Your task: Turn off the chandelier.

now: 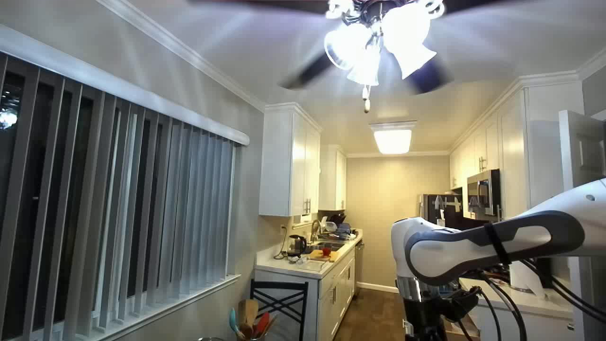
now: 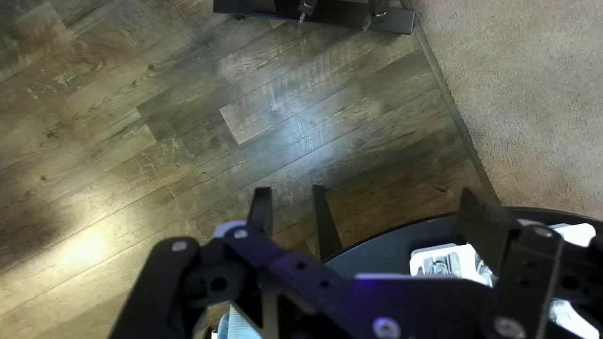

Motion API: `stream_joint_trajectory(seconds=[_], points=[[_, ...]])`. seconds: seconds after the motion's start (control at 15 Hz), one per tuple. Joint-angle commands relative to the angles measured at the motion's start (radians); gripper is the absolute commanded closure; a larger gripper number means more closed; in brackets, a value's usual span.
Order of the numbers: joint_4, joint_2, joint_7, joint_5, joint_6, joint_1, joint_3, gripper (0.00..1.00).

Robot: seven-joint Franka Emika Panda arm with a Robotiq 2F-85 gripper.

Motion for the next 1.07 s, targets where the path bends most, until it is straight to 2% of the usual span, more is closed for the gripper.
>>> stream_joint_trajectory(seconds=[0.0,0.4,0.53,0.8,1.0], points=[[0.002,0.0,-0.001,0.001,-0.002,-0.004,0.004,0.0],[0.019,-0.013,0.008,-0.006,-0.002,-0.004,0.008,0.0],[0.04,-0.071,0.036,-0.007,0.056,-0.007,0.013,0.0],[0.184,-0.157,0.06,0.019,0.032,-0.013,0.001,0.0],[0.257,-0.233,0.071,0.012,0.077,-0.017,0.001,0.0]])
